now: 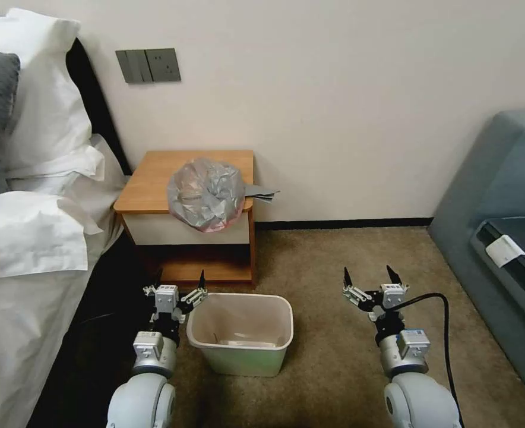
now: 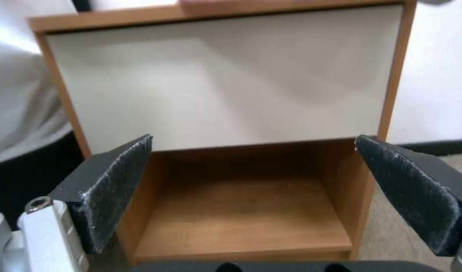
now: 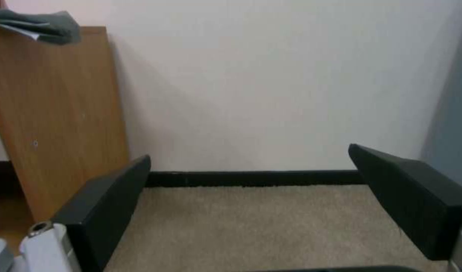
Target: Pick up the garbage bag from the table and place it over the trash can.
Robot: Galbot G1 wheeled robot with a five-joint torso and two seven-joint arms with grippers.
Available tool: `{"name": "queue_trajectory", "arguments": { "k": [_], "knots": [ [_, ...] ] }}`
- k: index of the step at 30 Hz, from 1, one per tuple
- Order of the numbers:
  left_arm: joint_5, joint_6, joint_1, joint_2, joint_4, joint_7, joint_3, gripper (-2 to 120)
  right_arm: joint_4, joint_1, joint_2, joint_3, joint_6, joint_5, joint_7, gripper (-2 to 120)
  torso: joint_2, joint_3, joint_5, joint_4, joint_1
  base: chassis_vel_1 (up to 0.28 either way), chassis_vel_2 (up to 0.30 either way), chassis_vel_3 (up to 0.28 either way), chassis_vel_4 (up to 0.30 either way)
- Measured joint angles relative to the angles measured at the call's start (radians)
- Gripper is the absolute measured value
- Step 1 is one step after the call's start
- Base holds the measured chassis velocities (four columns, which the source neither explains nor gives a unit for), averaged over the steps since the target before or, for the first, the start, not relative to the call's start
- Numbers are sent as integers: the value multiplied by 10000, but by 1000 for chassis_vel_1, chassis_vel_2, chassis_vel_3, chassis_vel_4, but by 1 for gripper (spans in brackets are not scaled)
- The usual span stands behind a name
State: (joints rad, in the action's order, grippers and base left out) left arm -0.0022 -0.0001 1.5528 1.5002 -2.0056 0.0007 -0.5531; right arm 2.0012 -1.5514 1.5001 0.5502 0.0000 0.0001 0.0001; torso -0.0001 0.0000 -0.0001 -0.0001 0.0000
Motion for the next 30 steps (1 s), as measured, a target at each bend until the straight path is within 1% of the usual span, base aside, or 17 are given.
{"name": "queue_trajectory", "arguments": {
  "k": [1,4,5,7,10,11,13,14,15,16,17,18,21,22,23,26,30],
  "knots": [
    [0,0,0,0,0,0,0,100,0,0,0,0,0,0,0,100,0,0,0,0,0,0,0,0,0],
    [-267,-31,311,54,-526,52,-328,100,213,-131,32,52,-23,22,0,100,0,0,1,1,0,0,0,0,0],
    [-267,-31,311,54,-526,52,-328,100,213,-131,32,52,-23,22,0,100,0,0,1,1,0,0,0,0,0],
    [-473,-76,586,104,-991,89,-620,100,633,-399,109,141,-63,80,5,100,1,-1,1,2,0,0,0,0,0],
    [-417,-57,629,84,-1023,95,-544,100,630,-426,81,107,-59,72,-3,100,2,-2,1,1,0,0,0,0,0],
    [-460,-46,690,85,-1091,94,-622,100,710,-496,91,133,-72,88,3,100,1,1,-5,1,1,0,0,0,0],
    [-789,-49,1062,131,-1779,158,-1075,100,1372,-858,206,287,-150,208,7,100,2,0,3,0,1,0,0,0,0],
    [-789,-49,1062,131,-1779,158,-1075,100,1372,-858,206,287,-150,208,7,100,2,0,3,0,1,0,0,0,0],
    [-986,-51,1288,163,-2142,203,-1321,100,1775,-1108,280,385,-214,288,9,100,2,0,0,1,1,0,0,0,0],
    [-1249,-62,1589,208,-2662,262,-1662,100,2270,-1387,367,498,-280,383,13,100,2,-1,1,1,1,0,0,0,0],
    [-1409,-70,1778,235,-2978,299,-1876,100,2624,-1605,433,581,-334,452,17,100,2,-1,0,1,1,0,0,0,0],
    [-1409,-70,1778,235,-2978,299,-1876,100,2624,-1605,433,581,-334,452,17,100,2,-1,0,1,1,0,0,0,0],
    [-2096,-111,2579,358,-4346,454,-2768,100,4068,-2462,691,922,-538,735,35,100,2,-2,3,4,0,0,0,0,0],
    [-2153,-118,2654,368,-4460,468,-2847,100,4382,-2642,746,993,-579,795,39,100,3,-2,0,0,0,0,0,0,0],
    [-2153,-118,2654,368,-4460,468,-2847,100,4382,-2642,746,993,-579,795,39,100,3,-2,0,0,0,0,0,0,0],
    [-1858,-52,3292,-38,-3983,472,-2800,100,4497,-2718,772,1022,-610,823,44,100,2,-2,-3,2,1,0,0,0,0],
    [-1770,-56,3441,-116,-3796,475,-2698,100,4497,-2709,746,989,-648,900,65,100,2,-2,-1,1,1,0,0,0,0]
  ]
}}
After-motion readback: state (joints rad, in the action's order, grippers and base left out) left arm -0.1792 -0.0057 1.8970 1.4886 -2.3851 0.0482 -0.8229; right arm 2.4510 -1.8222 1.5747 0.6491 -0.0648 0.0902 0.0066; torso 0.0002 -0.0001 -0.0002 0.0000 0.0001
